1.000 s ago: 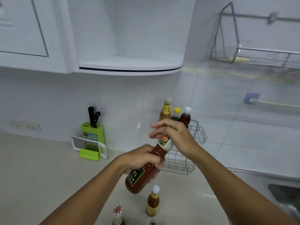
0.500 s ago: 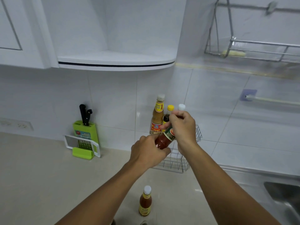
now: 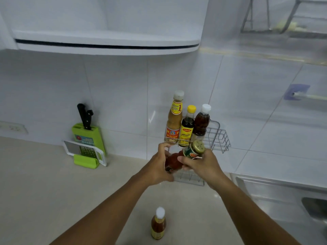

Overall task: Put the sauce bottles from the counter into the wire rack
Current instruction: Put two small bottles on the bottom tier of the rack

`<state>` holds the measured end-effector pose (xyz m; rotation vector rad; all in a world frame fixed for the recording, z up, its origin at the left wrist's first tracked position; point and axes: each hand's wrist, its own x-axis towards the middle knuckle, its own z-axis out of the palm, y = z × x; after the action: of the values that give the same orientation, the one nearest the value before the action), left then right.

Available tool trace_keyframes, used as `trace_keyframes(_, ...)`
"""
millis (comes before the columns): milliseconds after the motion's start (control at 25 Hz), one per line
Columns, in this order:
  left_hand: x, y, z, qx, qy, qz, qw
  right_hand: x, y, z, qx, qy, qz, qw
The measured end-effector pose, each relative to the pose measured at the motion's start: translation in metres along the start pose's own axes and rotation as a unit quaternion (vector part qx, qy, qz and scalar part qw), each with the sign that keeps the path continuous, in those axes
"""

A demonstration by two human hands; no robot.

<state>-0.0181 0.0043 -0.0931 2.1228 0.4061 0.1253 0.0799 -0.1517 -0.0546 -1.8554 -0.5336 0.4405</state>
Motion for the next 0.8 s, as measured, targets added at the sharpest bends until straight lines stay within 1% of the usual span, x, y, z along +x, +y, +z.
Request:
trace_keyframes(80, 0.016, -0.033, -0.001, 0.009, -0.007, -0.072, 0.997, 0.014, 0.021, 0.003, -0.062, 0.046, -0.014, 0.997)
trace_keyframes(120, 0.023, -0.05, 0.0, 0.015, -0.008, -0.113, 0.993, 0.019, 0.029, 0.004, -0.076, 0.06, -0.019, 0.995)
trace_keyframes(200, 0.037, -0.078, 0.006, 0.004, -0.012, -0.174, 0.985, 0.029, 0.047, 0.01, -0.087, 0.066, -0.035, 0.993)
trace_keyframes(280, 0.05, -0.096, 0.014, -0.025, -0.008, -0.21, 0.977, 0.039, 0.063, 0.02, -0.084, 0.06, -0.047, 0.993)
trace_keyframes(480, 0.084, -0.122, 0.036, -0.077, -0.015, -0.26, 0.962, 0.073, 0.081, 0.042, -0.071, 0.06, -0.068, 0.993)
trace_keyframes(600, 0.095, -0.126, 0.046, -0.085, -0.013, -0.282, 0.956, 0.087, 0.087, 0.047, -0.092, 0.046, -0.079, 0.992)
trace_keyframes(800, 0.106, -0.131, 0.053, -0.081, -0.004, -0.276, 0.958, 0.105, 0.109, 0.062, -0.144, 0.035, -0.065, 0.987)
